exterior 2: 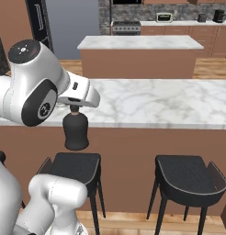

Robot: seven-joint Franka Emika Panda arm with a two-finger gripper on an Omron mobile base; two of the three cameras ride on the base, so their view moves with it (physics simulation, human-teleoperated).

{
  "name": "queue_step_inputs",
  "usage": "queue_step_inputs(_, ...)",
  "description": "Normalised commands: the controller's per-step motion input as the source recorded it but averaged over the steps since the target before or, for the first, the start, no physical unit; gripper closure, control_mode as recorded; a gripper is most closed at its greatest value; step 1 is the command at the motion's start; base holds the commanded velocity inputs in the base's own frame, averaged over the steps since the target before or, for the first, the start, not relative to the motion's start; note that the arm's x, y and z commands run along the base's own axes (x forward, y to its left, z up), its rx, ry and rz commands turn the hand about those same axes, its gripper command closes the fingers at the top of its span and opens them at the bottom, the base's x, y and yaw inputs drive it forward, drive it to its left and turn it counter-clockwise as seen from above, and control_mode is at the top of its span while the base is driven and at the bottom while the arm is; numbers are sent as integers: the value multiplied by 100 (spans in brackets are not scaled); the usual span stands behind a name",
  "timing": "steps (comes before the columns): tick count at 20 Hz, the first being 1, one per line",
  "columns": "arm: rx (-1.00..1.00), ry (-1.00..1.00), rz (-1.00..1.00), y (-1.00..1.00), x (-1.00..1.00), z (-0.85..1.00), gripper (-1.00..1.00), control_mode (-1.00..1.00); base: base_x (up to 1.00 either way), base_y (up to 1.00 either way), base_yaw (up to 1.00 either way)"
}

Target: Get the candle and the liquor from the cabinet and move them to the dining counter.

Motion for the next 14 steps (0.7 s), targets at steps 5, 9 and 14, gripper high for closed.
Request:
queue_step_inputs(5, 0, 0, 0, 0, 0, 0, 100, -100, 0, 0, 0)
queue_step_inputs(9, 0, 0, 0, 0, 0, 0, 100, -100, 0, 0, 0)
queue_step_inputs(14, 0, -3, 12, -7, 0, 0, 100, -100, 0, 0, 0)
